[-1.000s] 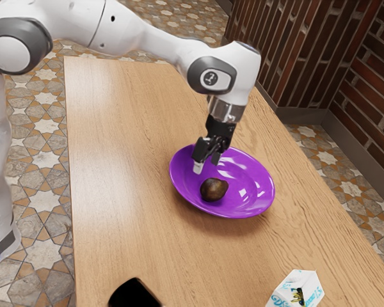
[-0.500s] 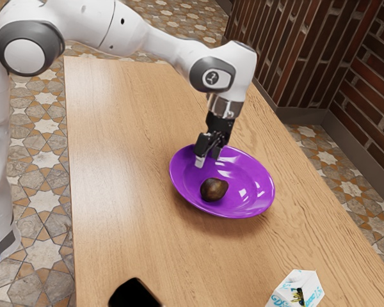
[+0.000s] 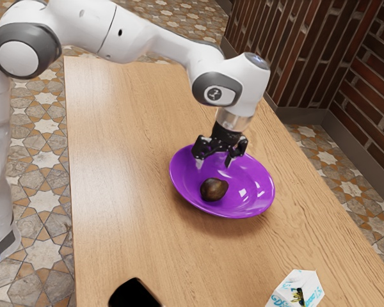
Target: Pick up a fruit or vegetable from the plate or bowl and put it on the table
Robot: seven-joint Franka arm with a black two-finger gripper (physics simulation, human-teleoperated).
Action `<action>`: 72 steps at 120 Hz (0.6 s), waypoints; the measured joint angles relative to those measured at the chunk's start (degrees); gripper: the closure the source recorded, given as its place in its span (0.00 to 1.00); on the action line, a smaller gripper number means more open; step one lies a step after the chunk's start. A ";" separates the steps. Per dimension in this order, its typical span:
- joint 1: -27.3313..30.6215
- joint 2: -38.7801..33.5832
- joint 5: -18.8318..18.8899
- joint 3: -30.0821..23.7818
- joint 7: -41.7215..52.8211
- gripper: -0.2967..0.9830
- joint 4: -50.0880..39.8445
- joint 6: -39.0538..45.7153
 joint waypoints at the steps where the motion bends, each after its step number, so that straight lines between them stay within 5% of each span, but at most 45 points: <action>1: -0.03 0.01 0.16 -0.01 0.48 0.23 0.00 0.07; 72: -4.58 -3.03 0.34 -0.06 22.21 0.23 -0.68 2.96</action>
